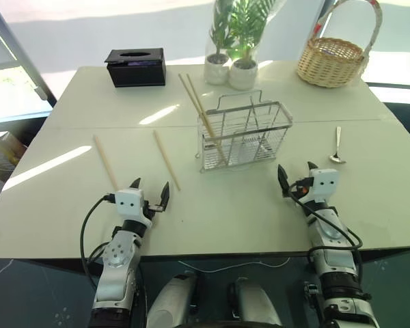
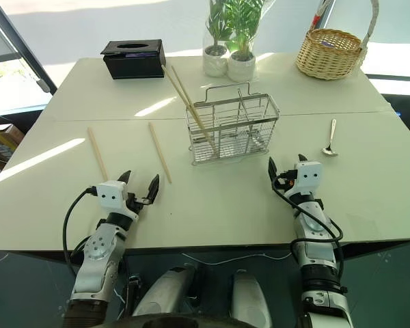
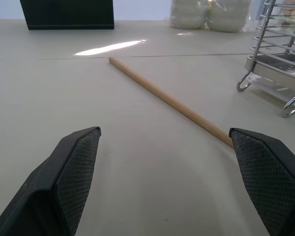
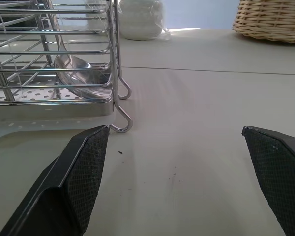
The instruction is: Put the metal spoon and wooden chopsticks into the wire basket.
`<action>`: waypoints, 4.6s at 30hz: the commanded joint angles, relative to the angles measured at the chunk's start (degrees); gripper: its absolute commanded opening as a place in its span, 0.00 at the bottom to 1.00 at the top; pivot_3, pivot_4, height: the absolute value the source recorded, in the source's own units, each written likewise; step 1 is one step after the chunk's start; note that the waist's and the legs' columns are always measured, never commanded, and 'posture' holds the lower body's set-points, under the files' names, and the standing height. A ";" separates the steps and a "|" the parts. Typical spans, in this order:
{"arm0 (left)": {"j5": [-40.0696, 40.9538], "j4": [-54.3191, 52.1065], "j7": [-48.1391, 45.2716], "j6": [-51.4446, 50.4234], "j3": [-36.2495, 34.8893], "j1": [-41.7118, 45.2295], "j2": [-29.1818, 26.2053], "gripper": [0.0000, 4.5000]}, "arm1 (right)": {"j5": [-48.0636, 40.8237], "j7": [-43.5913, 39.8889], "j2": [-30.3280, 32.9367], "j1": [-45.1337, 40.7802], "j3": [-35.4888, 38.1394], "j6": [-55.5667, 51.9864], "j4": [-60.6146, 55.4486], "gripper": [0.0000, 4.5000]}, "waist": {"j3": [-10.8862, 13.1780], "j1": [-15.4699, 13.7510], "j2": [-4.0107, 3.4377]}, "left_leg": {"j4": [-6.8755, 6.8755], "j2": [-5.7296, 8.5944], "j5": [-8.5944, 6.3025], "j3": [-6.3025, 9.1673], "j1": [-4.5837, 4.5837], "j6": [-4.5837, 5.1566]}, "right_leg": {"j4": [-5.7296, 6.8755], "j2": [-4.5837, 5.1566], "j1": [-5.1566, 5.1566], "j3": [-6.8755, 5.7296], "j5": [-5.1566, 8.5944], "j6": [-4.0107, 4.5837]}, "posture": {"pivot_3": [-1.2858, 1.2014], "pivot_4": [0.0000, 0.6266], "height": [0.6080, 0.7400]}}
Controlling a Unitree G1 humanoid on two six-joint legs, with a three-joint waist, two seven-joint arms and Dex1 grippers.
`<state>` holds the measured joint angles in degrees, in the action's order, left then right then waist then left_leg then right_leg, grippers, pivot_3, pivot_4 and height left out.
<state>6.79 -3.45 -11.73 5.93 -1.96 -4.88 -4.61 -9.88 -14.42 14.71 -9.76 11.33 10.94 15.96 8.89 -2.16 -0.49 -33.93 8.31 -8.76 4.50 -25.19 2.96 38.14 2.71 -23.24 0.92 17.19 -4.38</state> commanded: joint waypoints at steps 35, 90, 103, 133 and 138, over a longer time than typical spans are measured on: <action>15.34 -14.91 -19.84 -12.28 -0.16 3.27 -16.35 0.98 | -1.16 -1.59 0.54 -0.98 0.22 -2.73 -3.30 1.00 | 0.01 0.13 -0.02 | 0.13 0.00 0.00 -0.01 0.00 -0.01 | 0.01 0.00 -0.06 0.01 0.03 0.05 | 0.52 0.24 1.00; 37.44 -32.58 -24.41 -40.73 -5.62 14.52 -30.42 0.98 | -0.35 0.93 21.84 -48.70 5.67 -34.92 48.10 1.00 | 0.22 1.81 0.17 | 0.55 -0.12 0.35 -0.02 -0.13 -0.22 | -0.13 0.04 -0.07 -0.10 0.11 0.22 | 0.52 0.24 1.00; 37.51 -32.31 -23.14 -40.60 -5.16 15.82 -30.55 0.98 | -0.52 6.05 20.39 -50.31 6.99 -33.24 51.86 1.00 | 0.22 1.98 0.17 | 0.49 -0.12 0.35 -0.02 -0.12 -0.22 | -0.07 0.03 -0.05 -0.09 0.12 0.25 | 0.52 0.24 1.00; 36.05 -32.52 -20.99 -38.57 -4.87 15.98 -28.99 1.00 | -0.10 4.55 19.05 -51.81 5.83 -36.62 51.61 0.01 | 0.21 1.96 0.17 | 0.25 -0.12 0.28 -0.02 -0.10 -0.32 | -0.03 0.00 0.07 -0.10 0.13 0.28 | 0.52 0.24 1.00; 35.58 -32.62 -21.02 -38.40 -4.60 15.64 -28.39 1.00 | -0.64 3.74 17.91 -51.89 5.68 -38.02 48.25 0.01 | 0.21 2.51 0.17 | 0.24 -0.12 0.28 -0.02 -0.10 -0.32 | -0.01 -0.01 0.06 -0.10 0.10 0.22 | 0.52 0.24 1.00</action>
<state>42.67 -34.38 -32.59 -34.08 -6.00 10.48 -33.13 -9.82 -9.62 33.31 -59.93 17.19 -26.45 67.17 9.11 0.34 -0.32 -33.69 8.19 -8.48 4.48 -25.29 2.64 38.13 2.70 -23.18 0.82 17.28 -4.18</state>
